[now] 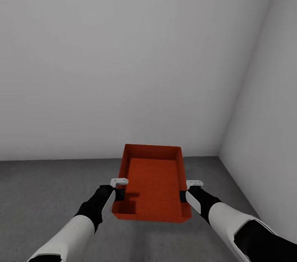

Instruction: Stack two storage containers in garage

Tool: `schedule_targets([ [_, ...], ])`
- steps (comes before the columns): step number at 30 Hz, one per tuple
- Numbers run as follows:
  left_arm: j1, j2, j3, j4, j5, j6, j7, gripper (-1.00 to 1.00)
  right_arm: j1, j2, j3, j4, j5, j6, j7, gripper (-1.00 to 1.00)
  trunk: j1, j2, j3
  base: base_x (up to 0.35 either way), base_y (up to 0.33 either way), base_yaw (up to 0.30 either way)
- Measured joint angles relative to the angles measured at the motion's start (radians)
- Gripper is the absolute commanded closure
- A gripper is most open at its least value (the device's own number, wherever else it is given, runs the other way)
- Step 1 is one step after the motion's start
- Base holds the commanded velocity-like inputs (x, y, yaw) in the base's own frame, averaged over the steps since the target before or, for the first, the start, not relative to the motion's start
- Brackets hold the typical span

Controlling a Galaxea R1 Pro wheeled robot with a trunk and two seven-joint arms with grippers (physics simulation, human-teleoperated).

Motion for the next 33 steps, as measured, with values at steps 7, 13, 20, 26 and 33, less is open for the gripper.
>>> schedule_targets([
  [7,0.0,0.0,0.001,0.0,0.0,0.0,0.0,1.0,0.0,0.0,0.001,0.0,-0.001,0.0,0.0,1.0,0.027,-0.049,-0.033,0.0,0.0,0.0],
  [13,0.0,0.0,0.001,0.0,0.0,0.0,0.0,1.0,0.0,0.0,0.001,0.0,-0.001,0.0,0.0,1.0,0.05,-0.091,-0.062,0.0,0.0,0.0],
  [20,0.0,0.0,0.001,0.0,0.0,0.0,0.0,1.0,0.0,0.0,0.001,0.0,-0.001,0.0,0.0,1.0,0.077,-0.14,-0.095,0.0,0.0,0.0],
  [26,0.0,0.0,0.001,0.0,0.0,0.0,0.0,1.0,0.0,0.0,0.001,0.0,-0.001,0.0,0.0,1.0,0.1,-0.182,-0.123,0.0,0.0,0.0],
  [33,0.0,0.0,0.001,0.0,-0.001,0.0,0.0,1.0,0.0,0.0,0.002,0.0,-0.003,0.0,0.0,1.0,0.127,-0.231,-0.157,0.0,0.0,0.0],
])
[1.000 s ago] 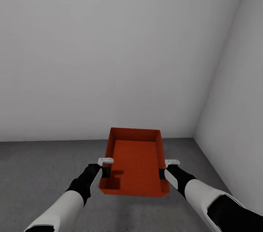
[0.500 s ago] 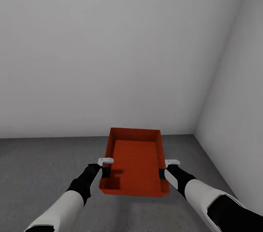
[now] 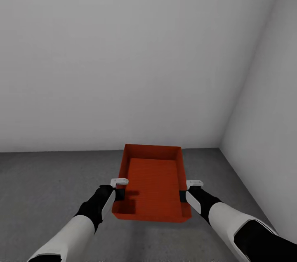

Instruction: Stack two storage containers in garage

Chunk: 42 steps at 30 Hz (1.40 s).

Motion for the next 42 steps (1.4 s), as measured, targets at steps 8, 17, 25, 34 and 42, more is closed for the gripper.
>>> schedule_targets([
  [8,0.0,0.0,0.0,0.0,0.0,0.0,0.0,1.0,0.0,0.0,-0.002,0.0,0.002,0.0,0.0,1.0,0.031,-0.056,-0.038,0.0,0.0,0.0],
  [17,0.0,0.0,0.0,0.0,0.0,0.0,0.0,1.0,0.0,0.0,-0.002,0.0,0.003,0.0,0.0,1.0,0.065,-0.119,-0.081,0.0,0.0,0.0],
  [25,0.0,0.0,0.0,0.0,0.0,0.0,0.0,1.0,0.0,0.0,-0.002,0.0,0.003,0.0,0.0,1.0,0.096,-0.175,-0.119,0.0,0.0,0.0],
  [34,0.0,0.0,0.0,0.0,0.0,0.0,0.0,1.0,0.0,0.0,-0.002,0.0,0.003,0.0,0.0,1.0,0.13,-0.238,-0.161,0.0,0.0,0.0],
  [42,0.0,0.0,0.0,0.0,0.0,0.0,0.0,1.0,0.0,0.0,-0.002,0.0,0.003,0.0,0.0,1.0,0.161,-0.294,-0.199,0.0,0.0,0.0],
])
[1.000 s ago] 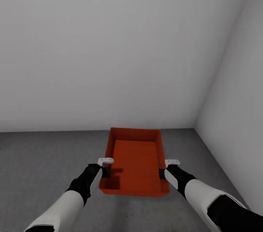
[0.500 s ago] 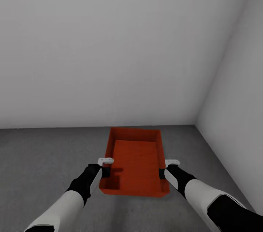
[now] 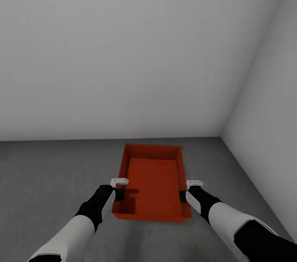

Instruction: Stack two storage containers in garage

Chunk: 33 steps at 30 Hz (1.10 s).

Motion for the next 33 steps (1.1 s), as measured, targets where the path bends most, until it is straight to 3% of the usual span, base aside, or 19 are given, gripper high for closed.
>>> schedule_targets([
  [33,0.0,0.0,0.0,0.0,0.0,0.0,0.0,1.0,0.0,0.0,0.0,0.0,0.0,0.0,0.0,1.0,0.127,-0.231,-0.156,0.0,0.0,0.0],
])
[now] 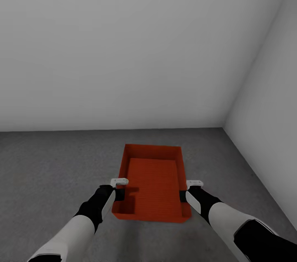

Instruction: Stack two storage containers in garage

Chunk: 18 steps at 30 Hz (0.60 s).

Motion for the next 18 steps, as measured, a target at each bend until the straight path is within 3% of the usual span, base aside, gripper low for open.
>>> schedule_targets([
  [18,0.0,0.0,0.0,0.0,0.0,0.0,0.0,1.0,0.0,0.0,0.0,0.0,0.0,0.0,0.0,1.0,0.065,-0.119,-0.082,0.0,0.0,0.0],
])
